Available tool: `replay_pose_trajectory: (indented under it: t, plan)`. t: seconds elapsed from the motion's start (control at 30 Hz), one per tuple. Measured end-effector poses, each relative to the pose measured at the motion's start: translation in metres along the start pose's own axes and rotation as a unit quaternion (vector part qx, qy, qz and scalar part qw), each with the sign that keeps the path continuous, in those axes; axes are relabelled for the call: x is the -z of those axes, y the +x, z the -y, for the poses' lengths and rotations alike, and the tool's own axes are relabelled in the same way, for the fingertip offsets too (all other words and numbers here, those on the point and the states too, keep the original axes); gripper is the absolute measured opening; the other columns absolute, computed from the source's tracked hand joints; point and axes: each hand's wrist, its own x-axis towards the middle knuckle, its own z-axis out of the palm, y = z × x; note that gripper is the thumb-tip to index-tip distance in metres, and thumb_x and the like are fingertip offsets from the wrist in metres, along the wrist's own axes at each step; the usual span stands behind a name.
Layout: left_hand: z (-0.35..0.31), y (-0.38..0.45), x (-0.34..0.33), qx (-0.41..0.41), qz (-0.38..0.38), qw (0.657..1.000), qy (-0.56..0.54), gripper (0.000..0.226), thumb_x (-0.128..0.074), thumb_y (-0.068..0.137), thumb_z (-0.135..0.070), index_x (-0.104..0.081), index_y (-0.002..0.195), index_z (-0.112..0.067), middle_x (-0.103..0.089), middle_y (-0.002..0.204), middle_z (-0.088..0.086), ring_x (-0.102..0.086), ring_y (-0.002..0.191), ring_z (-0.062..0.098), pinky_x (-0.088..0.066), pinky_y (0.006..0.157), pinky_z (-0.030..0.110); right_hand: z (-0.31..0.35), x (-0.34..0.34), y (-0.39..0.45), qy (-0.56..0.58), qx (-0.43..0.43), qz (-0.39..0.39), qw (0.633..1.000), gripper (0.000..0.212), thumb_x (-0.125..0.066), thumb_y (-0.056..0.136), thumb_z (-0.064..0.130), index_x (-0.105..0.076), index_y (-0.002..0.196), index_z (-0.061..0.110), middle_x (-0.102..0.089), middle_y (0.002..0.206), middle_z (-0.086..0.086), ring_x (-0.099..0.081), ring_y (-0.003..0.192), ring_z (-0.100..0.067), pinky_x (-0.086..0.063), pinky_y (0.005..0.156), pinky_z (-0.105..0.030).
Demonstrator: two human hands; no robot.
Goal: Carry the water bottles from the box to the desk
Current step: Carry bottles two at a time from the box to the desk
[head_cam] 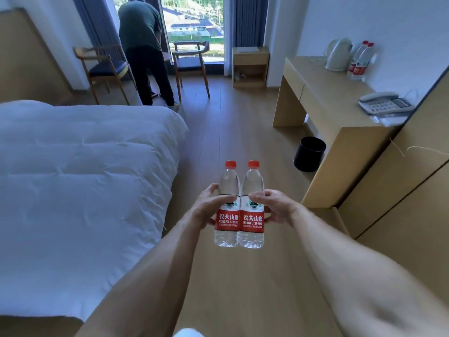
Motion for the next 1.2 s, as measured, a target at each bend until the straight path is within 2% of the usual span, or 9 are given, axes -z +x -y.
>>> replay_pose_trajectory:
  t: [0.13,0.37,0.5,0.67,0.9,1.1,1.2]
  plan:
    - [-0.03,0.062,0.01,-0.005,-0.005,1.0,0.008,0.064,-0.084,0.079,-0.038,-0.044,0.129,-0.04,-0.073,0.108,0.006,-0.077,0.081,0.018,-0.062,0.062,0.038,0.034,0.02,0.049,0.011,0.007,-0.011,1.0,0.051,-0.074,0.088,0.024,-0.055,0.129,0.0,-0.069,0.12,-0.019,-0.068,0.105,-0.033,-0.053,0.095,-0.059]
    - [-0.086,0.195,0.032,-0.015,0.028,0.999,0.006,0.067,-0.086,0.078,-0.036,-0.046,0.132,-0.039,-0.072,0.107,0.005,-0.077,0.078,0.017,-0.061,0.058,0.037,0.097,0.057,0.149,0.028,0.015,-0.05,0.998,0.051,-0.072,0.09,0.024,-0.054,0.131,0.0,-0.067,0.122,-0.021,-0.066,0.11,-0.036,-0.051,0.098,-0.059]
    - [-0.132,0.277,0.052,-0.021,0.062,0.998,0.022,0.065,-0.086,0.078,-0.031,-0.049,0.131,-0.036,-0.071,0.108,0.008,-0.077,0.081,0.023,-0.062,0.064,0.044,0.142,0.076,0.213,0.039,0.019,-0.094,0.995,0.05,-0.071,0.091,0.024,-0.055,0.131,0.0,-0.068,0.122,-0.02,-0.066,0.109,-0.036,-0.052,0.097,-0.057]
    - [-0.2,0.366,0.07,-0.022,0.111,0.993,0.031,0.062,-0.085,0.079,-0.023,-0.05,0.129,-0.031,-0.07,0.11,0.014,-0.075,0.09,0.032,-0.06,0.079,0.058,0.2,0.099,0.281,0.054,0.043,-0.134,0.989,0.044,-0.074,0.088,0.025,-0.06,0.125,0.006,-0.072,0.116,-0.015,-0.068,0.108,-0.034,-0.05,0.098,-0.06]
    - [-0.269,0.461,0.054,-0.039,0.177,0.983,0.035,0.064,-0.083,0.081,-0.015,-0.049,0.135,-0.027,-0.065,0.12,0.014,-0.071,0.1,0.037,-0.056,0.085,0.064,0.251,0.152,0.341,0.066,0.069,-0.189,0.977,0.051,-0.08,0.08,0.028,-0.061,0.123,0.01,-0.073,0.112,-0.012,-0.07,0.105,-0.033,-0.053,0.093,-0.059]
    - [-0.31,0.544,0.019,-0.069,0.224,0.971,0.047,0.064,-0.084,0.08,-0.021,-0.05,0.134,-0.027,-0.065,0.121,0.015,-0.07,0.101,0.036,-0.058,0.083,0.062,0.281,0.224,0.396,0.075,0.075,-0.248,0.963,0.052,-0.083,0.079,0.026,-0.061,0.125,0.018,-0.072,0.117,-0.009,-0.069,0.106,-0.029,-0.055,0.092,-0.052]
    - [-0.334,0.593,-0.001,-0.072,0.232,0.969,0.053,0.066,-0.086,0.078,-0.023,-0.051,0.133,-0.029,-0.066,0.12,0.015,-0.071,0.101,0.036,-0.058,0.082,0.062,0.303,0.264,0.426,0.086,0.069,-0.257,0.96,0.05,-0.083,0.078,0.028,-0.062,0.124,0.022,-0.072,0.117,-0.005,-0.069,0.104,-0.024,-0.055,0.076,-0.039]
